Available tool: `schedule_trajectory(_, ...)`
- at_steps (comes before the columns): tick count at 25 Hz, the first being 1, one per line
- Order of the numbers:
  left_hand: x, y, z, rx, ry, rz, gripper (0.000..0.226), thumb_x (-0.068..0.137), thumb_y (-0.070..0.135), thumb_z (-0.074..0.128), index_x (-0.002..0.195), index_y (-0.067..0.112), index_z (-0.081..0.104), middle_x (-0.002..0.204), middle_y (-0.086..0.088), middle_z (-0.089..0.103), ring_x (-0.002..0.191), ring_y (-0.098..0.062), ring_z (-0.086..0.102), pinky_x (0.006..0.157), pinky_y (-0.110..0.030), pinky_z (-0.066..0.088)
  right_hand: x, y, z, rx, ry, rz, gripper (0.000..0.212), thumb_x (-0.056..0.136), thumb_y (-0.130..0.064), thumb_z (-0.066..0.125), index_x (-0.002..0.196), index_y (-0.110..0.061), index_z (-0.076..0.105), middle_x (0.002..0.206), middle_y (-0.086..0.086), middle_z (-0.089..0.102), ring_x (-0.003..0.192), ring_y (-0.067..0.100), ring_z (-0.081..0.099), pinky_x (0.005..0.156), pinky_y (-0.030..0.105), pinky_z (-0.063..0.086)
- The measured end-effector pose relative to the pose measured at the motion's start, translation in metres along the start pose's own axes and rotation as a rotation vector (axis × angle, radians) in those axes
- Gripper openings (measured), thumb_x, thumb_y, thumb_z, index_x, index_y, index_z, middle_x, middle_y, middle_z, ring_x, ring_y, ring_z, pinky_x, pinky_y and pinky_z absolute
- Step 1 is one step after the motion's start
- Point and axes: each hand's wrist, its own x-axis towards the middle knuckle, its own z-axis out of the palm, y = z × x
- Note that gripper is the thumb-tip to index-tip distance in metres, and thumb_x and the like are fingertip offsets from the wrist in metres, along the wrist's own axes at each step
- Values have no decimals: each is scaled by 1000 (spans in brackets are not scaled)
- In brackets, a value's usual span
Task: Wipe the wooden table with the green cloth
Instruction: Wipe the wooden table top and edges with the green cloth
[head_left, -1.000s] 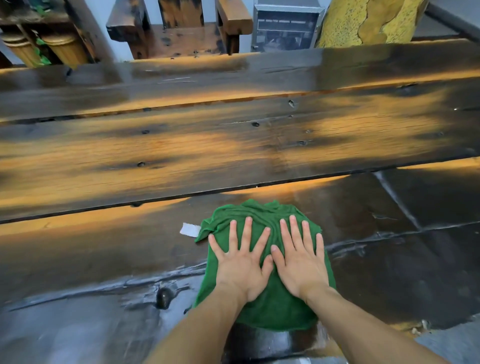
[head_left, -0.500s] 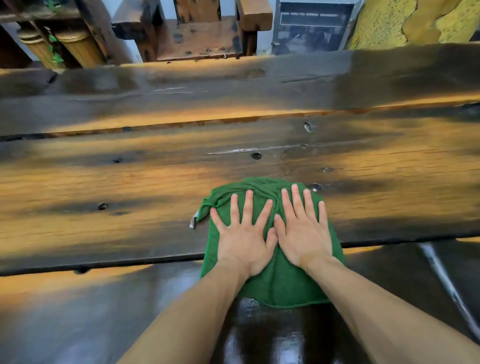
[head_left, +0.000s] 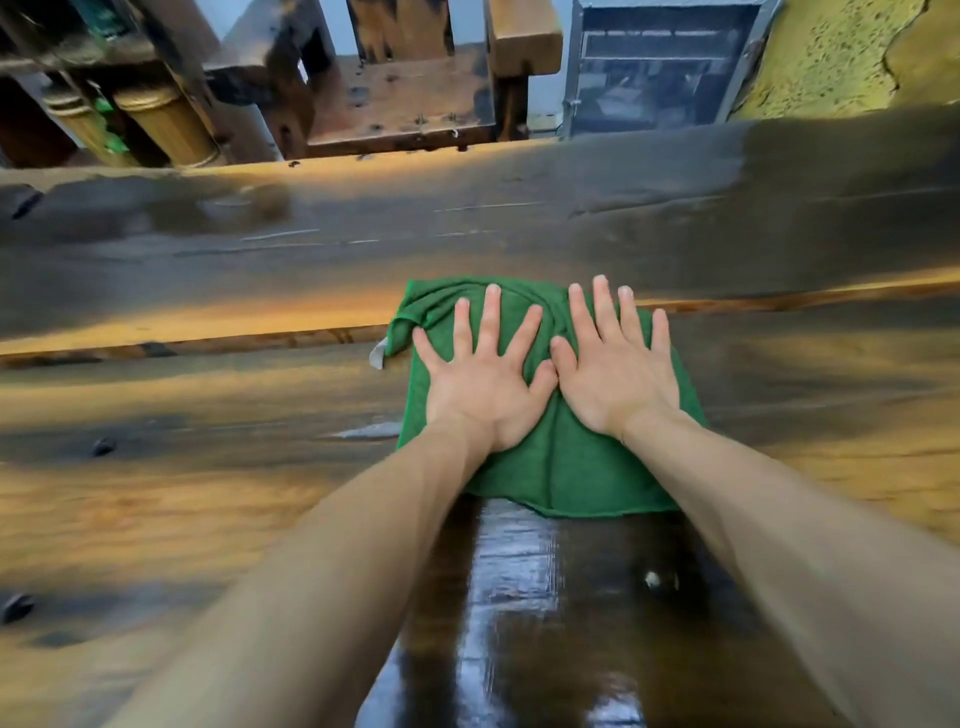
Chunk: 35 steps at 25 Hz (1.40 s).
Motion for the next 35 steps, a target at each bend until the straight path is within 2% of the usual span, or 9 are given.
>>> schedule_trajectory(5, 93, -2, -14, -17, 10, 21, 62, 98, 67, 13, 154, 52, -8, 167, 6, -21, 154, -27, -17, 112, -73, -9, 82, 10, -8, -6, 56, 0, 62, 103, -49, 10, 159, -26, -3, 166, -4, -16, 151, 22, -19, 119, 55, -11)
schedule_trajectory(16, 290, 3, -41, -47, 30, -135, 64, 97, 71, 14, 156, 51, 1, 169, 6, -12, 155, -28, -11, 111, -75, -8, 304, 31, -23, -7, 143, -5, 67, 101, -55, 12, 158, -28, -8, 166, 1, -17, 150, 30, -22, 117, 60, -13)
schedule_trajectory(20, 334, 3, -49, -52, 67, -136, 64, 97, 71, 15, 156, 51, 3, 169, 8, -9, 155, -27, -8, 112, -74, -7, 348, 37, -29, -7, 176, -6, 68, 101, -56, 15, 159, -28, -6, 167, 2, -12, 151, 30, -18, 118, 59, -11)
schedule_trajectory(22, 347, 3, -48, -43, 78, -142, 65, 95, 72, 15, 156, 52, 4, 169, 8, -8, 155, -27, -6, 113, -73, -7, 358, 40, -28, 1, 206, -5, 70, 100, -56, 18, 160, -26, -2, 167, 2, -6, 152, 30, -13, 119, 58, -8)
schedule_trajectory(26, 347, 5, -52, -58, 22, -149, 75, 83, 82, 6, 154, 57, 4, 169, 10, -9, 155, -32, -8, 114, -72, -9, 345, 41, -35, -75, 391, -117, 72, 98, -50, 30, 157, -11, 16, 163, 9, 20, 151, 30, 12, 121, 52, 4)
schedule_trajectory(28, 332, 12, -52, -65, 35, -180, 70, 91, 78, 12, 156, 52, 3, 169, 6, -10, 155, -33, -8, 114, -71, -9, 334, 42, -37, -61, 335, -174, 71, 101, -46, 28, 158, -8, 11, 166, 9, 9, 153, 29, 2, 122, 47, 2)
schedule_trajectory(30, 312, 23, -53, -86, 31, -195, 68, 95, 74, 15, 157, 49, 2, 169, 2, -11, 154, -34, -9, 114, -71, -9, 318, 50, -39, -27, 191, -172, 68, 104, -45, 21, 159, -10, 3, 167, 7, -6, 152, 26, -12, 123, 45, -1)
schedule_trajectory(32, 288, 36, -48, -82, 21, -169, 69, 96, 72, 15, 158, 46, 1, 169, -2, -12, 154, -37, -10, 113, -72, -10, 294, 62, -39, -28, 82, -176, 65, 104, -46, 14, 159, -15, -1, 167, 2, -12, 152, 22, -15, 123, 46, -3)
schedule_trajectory(35, 241, 57, -40, -65, 13, -121, 66, 100, 63, 14, 159, 41, -1, 169, -5, -13, 153, -40, -12, 112, -74, -10, 243, 81, -38, -30, 31, -171, 65, 104, -48, 13, 159, -18, -4, 166, -1, -14, 152, 19, -15, 122, 48, -4)
